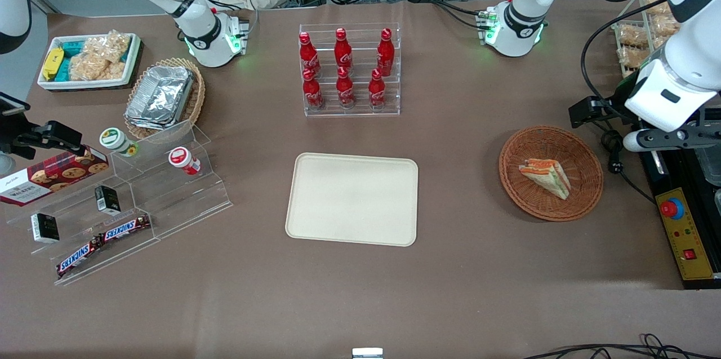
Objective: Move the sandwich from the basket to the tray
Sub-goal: 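Lower the left gripper onto the sandwich wedge in the basket and grasp it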
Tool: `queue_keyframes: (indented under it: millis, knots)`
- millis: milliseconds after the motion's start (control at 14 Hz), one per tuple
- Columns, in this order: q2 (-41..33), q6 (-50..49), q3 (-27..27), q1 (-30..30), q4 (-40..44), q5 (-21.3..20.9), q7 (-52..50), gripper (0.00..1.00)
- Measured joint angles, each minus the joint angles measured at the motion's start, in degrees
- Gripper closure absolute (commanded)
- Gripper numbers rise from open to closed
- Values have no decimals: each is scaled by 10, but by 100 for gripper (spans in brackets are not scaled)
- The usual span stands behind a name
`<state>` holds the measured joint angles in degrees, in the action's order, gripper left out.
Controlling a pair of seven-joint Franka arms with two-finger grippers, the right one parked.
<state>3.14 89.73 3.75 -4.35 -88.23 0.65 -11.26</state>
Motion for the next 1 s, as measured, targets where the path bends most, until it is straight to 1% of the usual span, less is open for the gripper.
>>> queue_keyframes:
  millis: [214, 286, 500, 643, 786, 1000]
  knots:
    - [0, 0, -3, 0, 1, 0, -5, 0]
    - [0, -1, -4, 1, 1, 0, -23, 0]
    - [5, -2, -4, 0, 0, 3, -139, 0]
    - [15, -1, -4, 1, -11, 5, -187, 0]
    - [25, 30, -9, 1, -48, 5, -254, 0]
    - [35, 154, -26, 4, -156, 5, -336, 0]
